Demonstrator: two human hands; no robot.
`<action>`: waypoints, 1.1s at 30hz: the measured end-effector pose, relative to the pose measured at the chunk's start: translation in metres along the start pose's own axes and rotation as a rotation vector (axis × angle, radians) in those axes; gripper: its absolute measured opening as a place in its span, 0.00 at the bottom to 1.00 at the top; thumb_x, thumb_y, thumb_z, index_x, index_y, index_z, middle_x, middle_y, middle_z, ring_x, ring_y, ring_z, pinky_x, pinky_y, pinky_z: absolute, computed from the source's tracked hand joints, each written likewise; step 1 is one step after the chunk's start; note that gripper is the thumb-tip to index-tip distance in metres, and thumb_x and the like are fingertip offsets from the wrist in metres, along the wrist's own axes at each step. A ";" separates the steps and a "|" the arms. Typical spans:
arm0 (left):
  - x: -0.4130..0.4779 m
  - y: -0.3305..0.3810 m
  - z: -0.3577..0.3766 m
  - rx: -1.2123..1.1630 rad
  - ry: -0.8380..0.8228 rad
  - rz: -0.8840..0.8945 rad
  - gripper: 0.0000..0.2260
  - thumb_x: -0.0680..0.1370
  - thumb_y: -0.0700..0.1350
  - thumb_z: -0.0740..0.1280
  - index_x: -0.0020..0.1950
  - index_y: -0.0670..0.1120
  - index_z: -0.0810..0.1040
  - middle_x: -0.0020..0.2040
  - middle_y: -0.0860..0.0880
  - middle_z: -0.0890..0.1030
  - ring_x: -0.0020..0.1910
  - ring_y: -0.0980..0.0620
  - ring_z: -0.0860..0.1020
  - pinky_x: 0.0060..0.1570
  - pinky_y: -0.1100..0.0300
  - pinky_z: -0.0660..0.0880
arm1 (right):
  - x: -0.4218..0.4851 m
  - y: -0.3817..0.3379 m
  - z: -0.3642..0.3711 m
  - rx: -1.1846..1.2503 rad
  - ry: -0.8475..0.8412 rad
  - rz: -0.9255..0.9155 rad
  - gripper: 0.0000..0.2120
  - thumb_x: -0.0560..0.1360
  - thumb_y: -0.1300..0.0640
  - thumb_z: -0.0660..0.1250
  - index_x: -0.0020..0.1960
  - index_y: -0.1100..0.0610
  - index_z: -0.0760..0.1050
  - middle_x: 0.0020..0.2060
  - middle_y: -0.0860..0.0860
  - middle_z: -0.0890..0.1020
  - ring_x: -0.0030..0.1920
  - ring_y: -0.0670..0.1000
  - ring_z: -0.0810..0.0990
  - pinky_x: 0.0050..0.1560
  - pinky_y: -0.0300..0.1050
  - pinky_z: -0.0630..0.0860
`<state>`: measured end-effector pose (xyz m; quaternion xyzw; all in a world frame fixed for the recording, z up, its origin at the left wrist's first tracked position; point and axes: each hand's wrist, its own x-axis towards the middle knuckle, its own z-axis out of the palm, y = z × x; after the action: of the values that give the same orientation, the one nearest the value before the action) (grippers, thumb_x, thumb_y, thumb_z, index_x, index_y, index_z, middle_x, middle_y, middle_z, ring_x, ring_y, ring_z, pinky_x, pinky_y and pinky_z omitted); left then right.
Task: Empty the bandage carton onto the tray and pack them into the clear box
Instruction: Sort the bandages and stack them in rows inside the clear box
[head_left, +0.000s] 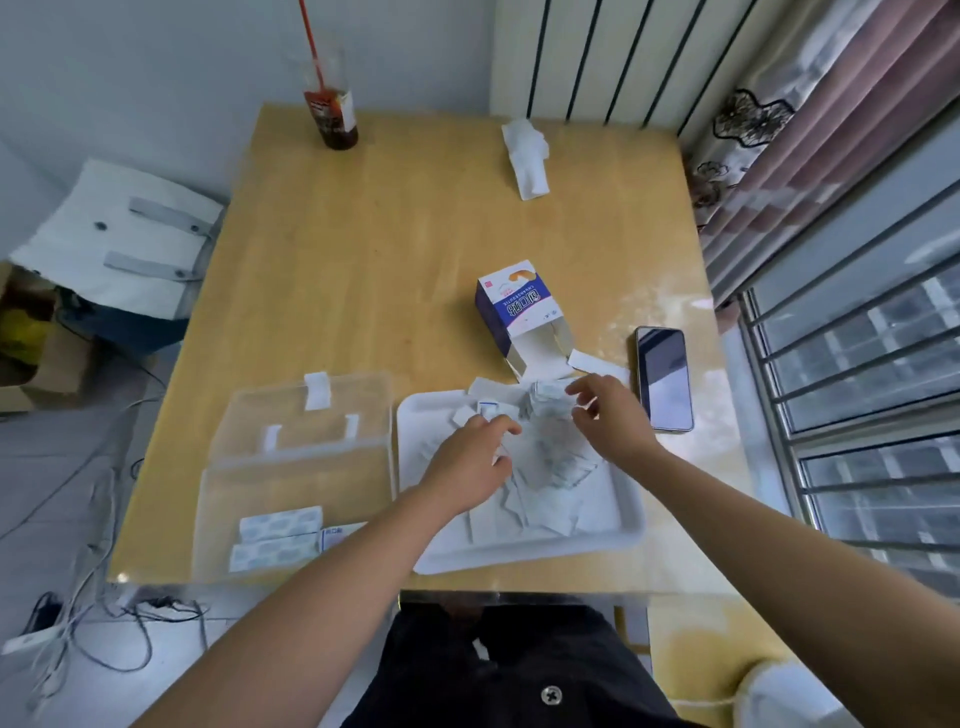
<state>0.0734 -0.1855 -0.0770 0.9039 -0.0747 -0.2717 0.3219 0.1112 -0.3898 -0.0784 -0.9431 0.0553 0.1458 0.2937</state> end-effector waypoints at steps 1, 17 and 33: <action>0.008 0.004 0.003 0.003 -0.017 -0.013 0.18 0.79 0.45 0.61 0.69 0.55 0.69 0.59 0.48 0.70 0.53 0.48 0.75 0.53 0.56 0.73 | 0.010 0.008 -0.003 -0.054 -0.005 -0.038 0.15 0.74 0.63 0.64 0.60 0.56 0.75 0.53 0.54 0.77 0.50 0.54 0.77 0.47 0.45 0.73; 0.029 0.010 0.013 0.018 -0.078 -0.170 0.18 0.80 0.45 0.59 0.69 0.56 0.68 0.58 0.45 0.69 0.51 0.45 0.77 0.53 0.54 0.74 | 0.038 0.025 0.011 -0.490 -0.180 -0.301 0.18 0.76 0.49 0.64 0.62 0.56 0.74 0.57 0.55 0.77 0.57 0.57 0.74 0.57 0.47 0.68; 0.037 0.037 0.011 -0.566 0.158 -0.309 0.10 0.81 0.41 0.57 0.50 0.46 0.78 0.42 0.50 0.76 0.34 0.50 0.70 0.41 0.52 0.72 | 0.018 0.023 -0.010 0.153 -0.132 -0.101 0.08 0.81 0.57 0.54 0.46 0.60 0.65 0.40 0.56 0.72 0.41 0.56 0.68 0.42 0.48 0.62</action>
<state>0.1005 -0.2324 -0.0774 0.7974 0.1670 -0.2561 0.5203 0.1267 -0.4148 -0.0882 -0.9080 -0.0006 0.1879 0.3746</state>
